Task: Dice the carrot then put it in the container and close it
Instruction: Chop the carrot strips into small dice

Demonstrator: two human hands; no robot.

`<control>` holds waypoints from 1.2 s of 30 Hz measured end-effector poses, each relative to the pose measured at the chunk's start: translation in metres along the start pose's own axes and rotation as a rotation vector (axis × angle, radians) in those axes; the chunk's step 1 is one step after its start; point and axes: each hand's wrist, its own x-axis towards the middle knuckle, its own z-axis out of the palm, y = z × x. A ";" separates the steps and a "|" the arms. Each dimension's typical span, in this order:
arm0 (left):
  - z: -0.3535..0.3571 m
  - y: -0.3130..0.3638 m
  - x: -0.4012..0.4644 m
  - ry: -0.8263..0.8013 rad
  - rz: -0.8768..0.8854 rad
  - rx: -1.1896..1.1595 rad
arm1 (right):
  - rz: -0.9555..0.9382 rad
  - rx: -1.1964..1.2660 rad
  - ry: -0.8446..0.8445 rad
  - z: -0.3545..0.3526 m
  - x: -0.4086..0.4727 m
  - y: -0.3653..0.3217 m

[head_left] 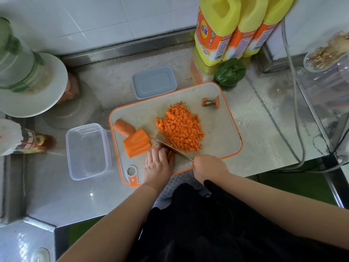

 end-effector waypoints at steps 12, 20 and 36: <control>0.017 0.016 0.022 0.076 -0.098 0.005 | -0.031 0.031 0.077 -0.022 0.017 0.025; -0.008 0.011 0.013 -0.008 -0.108 -0.059 | -0.049 0.095 0.070 -0.021 0.017 0.026; 0.005 0.002 0.009 0.018 0.012 -0.007 | -0.075 -0.017 0.081 -0.020 -0.003 0.010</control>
